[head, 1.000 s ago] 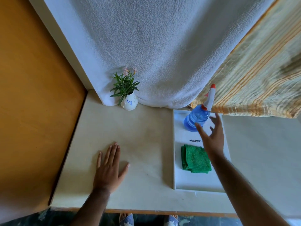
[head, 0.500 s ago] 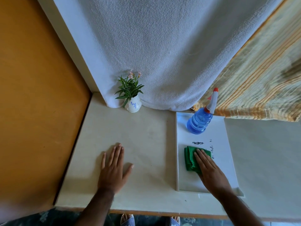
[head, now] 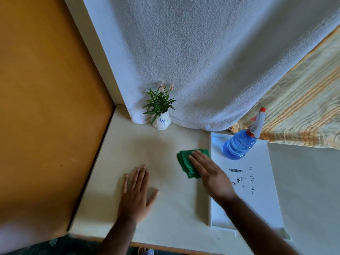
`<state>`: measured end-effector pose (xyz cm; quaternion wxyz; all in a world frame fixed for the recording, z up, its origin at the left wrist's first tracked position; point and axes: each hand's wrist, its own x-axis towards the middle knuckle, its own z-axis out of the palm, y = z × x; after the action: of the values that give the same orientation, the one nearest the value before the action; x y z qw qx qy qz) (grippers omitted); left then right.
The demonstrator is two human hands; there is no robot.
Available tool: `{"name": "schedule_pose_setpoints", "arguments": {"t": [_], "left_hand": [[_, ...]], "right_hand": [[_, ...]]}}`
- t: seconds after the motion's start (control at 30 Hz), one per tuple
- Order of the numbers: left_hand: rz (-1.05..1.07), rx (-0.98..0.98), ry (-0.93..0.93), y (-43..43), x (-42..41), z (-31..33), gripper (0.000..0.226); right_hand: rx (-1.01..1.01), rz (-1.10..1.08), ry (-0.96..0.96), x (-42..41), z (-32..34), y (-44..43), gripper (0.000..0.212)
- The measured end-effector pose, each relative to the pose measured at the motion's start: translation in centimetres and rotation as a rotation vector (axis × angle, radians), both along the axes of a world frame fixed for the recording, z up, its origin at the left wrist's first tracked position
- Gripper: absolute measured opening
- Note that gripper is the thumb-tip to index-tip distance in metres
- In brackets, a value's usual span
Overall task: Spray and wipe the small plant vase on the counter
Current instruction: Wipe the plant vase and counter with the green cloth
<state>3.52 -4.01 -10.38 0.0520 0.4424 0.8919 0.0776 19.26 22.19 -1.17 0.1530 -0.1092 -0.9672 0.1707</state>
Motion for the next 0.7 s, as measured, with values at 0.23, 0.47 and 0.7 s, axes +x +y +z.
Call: {"name": "schedule_pose_setpoints", "arguments": {"t": [0.23, 0.47, 0.7], "left_hand": [[0.012, 0.041, 0.031, 0.1, 0.1, -0.1, 0.086], [0.025, 0.029, 0.037, 0.2, 0.0, 0.0, 0.089], [0.032, 0.025, 0.031, 0.3, -0.1, 0.0, 0.089]], "right_hand": [[0.137, 0.252, 0.050, -13.3, 0.6, 0.6, 0.048], [0.226, 0.285, 0.014, -18.1, 0.7, 2.9, 0.049], [0.193, 0.357, -0.017, -18.7, -1.5, 3.8, 0.051]]}}
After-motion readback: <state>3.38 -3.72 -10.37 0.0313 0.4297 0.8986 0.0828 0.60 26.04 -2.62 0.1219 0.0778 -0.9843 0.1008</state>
